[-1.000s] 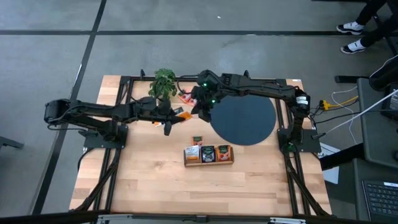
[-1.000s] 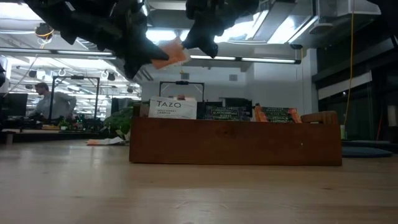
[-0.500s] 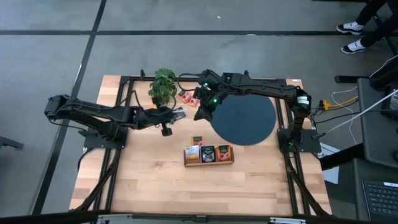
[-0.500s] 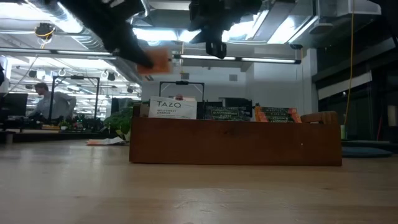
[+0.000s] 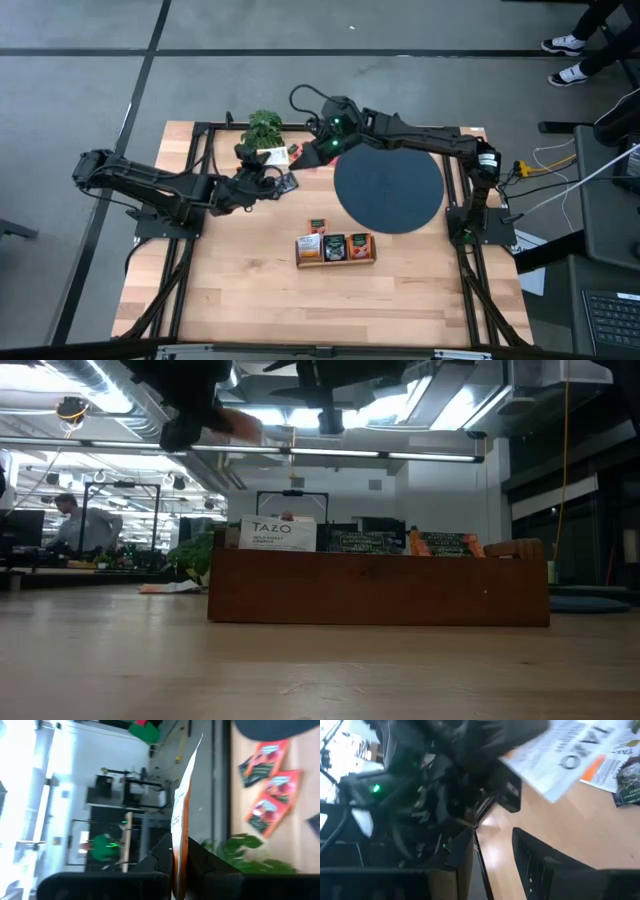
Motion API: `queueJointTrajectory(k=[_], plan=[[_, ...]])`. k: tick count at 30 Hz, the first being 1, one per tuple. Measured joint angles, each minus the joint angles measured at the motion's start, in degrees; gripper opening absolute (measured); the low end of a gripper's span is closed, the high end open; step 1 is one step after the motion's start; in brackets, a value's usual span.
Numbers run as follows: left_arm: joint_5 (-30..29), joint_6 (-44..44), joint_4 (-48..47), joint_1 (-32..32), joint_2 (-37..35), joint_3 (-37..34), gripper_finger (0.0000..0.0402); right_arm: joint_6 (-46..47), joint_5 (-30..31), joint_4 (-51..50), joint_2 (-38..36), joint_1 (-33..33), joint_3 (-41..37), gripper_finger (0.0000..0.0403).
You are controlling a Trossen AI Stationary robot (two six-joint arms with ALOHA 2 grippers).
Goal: Pick & Place Tea
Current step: Put the bottom white tea bag into the left section of the wooden organizer
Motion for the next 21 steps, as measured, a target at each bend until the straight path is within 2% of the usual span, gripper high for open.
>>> queueJointTrajectory(k=[5,10,14,21], plan=[[-2.6,5.3,9.0,-1.0,0.0,0.0,0.0011,3.7,0.0,0.5,0.0,-0.8,0.0,0.0136],[-2.7,11.9,18.5,-1.0,0.0,0.0,0.0011,5.2,0.0,2.0,0.0,-1.4,0.0,0.0136],[-2.7,15.7,19.2,-1.4,0.0,0.0,0.0012,5.4,0.1,2.9,0.0,-2.1,0.0,0.0136],[-1.5,14.0,19.2,-4.0,0.0,0.0,0.0012,5.4,0.6,6.0,0.0,-3.1,0.0,0.0136]])
